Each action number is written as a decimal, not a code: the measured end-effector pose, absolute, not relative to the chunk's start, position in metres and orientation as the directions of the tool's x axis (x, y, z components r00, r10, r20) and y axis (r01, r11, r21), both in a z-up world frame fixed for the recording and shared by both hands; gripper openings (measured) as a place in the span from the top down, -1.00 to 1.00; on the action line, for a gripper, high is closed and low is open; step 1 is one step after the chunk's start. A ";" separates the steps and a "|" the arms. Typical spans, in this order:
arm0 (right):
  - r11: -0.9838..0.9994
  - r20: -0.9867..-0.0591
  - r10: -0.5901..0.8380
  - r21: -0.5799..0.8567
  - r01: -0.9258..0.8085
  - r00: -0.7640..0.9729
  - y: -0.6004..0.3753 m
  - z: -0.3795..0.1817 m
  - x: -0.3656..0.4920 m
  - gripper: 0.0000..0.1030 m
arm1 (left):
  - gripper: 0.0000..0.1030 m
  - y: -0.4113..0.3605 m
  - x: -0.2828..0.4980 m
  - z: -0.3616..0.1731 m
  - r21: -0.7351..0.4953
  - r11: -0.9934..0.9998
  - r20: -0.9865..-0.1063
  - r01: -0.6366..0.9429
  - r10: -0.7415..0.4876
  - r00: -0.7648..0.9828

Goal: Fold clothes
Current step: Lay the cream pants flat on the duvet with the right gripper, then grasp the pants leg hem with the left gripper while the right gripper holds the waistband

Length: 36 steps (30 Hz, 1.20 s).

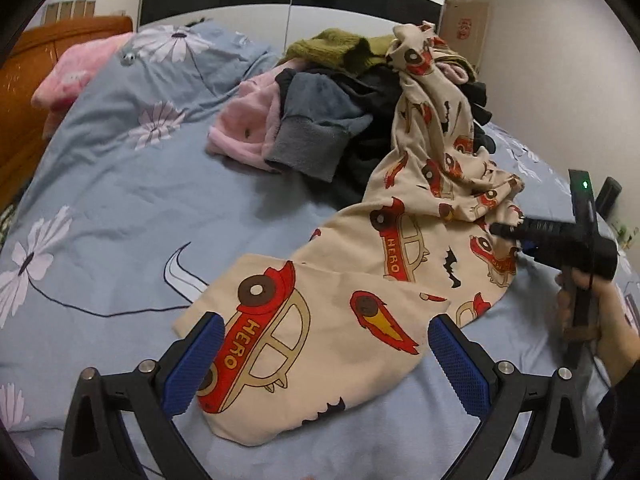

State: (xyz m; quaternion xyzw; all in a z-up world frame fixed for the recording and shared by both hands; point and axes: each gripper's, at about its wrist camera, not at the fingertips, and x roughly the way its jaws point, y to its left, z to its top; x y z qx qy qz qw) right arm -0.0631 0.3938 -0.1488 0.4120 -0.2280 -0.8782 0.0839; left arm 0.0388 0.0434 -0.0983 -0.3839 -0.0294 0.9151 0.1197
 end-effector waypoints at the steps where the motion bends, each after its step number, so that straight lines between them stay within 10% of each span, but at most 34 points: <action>1: -0.889 -0.690 -0.326 0.456 -0.038 -0.646 0.392 -0.149 -0.062 0.80 | -1.00 0.043 0.038 -0.099 -0.145 -0.970 -0.701 -0.193 0.239 -0.672; 22: -0.901 -0.609 -0.326 0.433 0.041 -0.723 0.394 -0.117 -0.002 0.88 | -0.98 0.141 0.043 -0.140 0.280 -0.918 -0.691 -0.280 0.009 -0.723; 26: -0.904 -0.607 -0.334 0.422 0.063 -0.721 0.392 -0.117 -0.012 0.88 | -0.69 0.132 0.025 -0.150 0.191 -0.943 -0.735 -0.273 0.047 -0.677; 30: -0.905 -0.601 -0.346 0.417 0.087 -0.721 0.389 -0.114 -0.013 0.88 | 0.08 0.103 0.012 -0.147 0.045 -0.980 -0.754 -0.192 0.092 -0.650; 36: -0.902 -0.594 -0.378 0.410 0.137 -0.710 0.371 -0.109 -0.010 0.88 | 0.47 0.066 0.005 -0.141 -0.091 -0.978 -0.770 -0.188 0.189 -0.609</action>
